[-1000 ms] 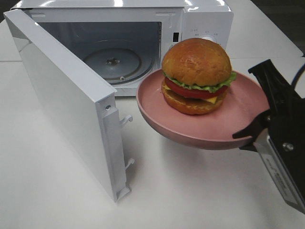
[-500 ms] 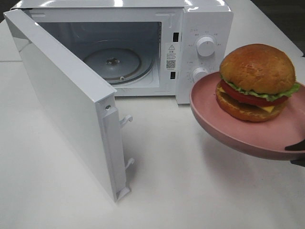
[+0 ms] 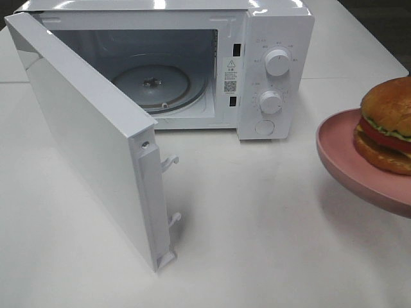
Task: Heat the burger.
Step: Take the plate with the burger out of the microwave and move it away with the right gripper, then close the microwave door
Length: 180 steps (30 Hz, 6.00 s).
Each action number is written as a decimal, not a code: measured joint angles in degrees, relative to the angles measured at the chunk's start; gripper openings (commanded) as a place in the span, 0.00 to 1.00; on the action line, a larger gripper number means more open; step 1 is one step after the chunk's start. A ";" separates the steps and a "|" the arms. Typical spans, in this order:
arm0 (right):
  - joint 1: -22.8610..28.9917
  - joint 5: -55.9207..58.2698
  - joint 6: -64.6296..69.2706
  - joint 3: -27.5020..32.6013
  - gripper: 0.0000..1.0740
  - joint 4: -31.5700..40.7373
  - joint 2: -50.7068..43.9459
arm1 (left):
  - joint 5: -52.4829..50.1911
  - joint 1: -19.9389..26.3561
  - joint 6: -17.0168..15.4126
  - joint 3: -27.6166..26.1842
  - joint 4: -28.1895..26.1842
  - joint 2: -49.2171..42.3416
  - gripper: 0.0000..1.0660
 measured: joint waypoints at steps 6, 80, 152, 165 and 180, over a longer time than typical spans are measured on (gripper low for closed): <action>0.00 0.63 11.29 1.55 0.01 -6.42 0.00 | 0.00 0.00 0.00 0.00 0.00 0.00 0.94; 0.00 10.26 98.49 -14.27 0.03 -20.63 53.51 | 0.00 0.00 0.00 0.00 0.00 0.00 0.94; 0.00 2.69 58.38 -17.53 0.72 12.78 28.88 | 0.00 0.00 0.00 0.00 0.00 0.00 0.94; 0.00 4.70 57.81 -17.53 0.71 14.09 18.45 | 0.00 0.00 0.00 0.00 0.00 0.00 0.94; -0.11 9.05 57.87 -17.53 0.71 14.15 2.23 | 0.00 0.00 0.00 0.00 0.00 0.00 0.94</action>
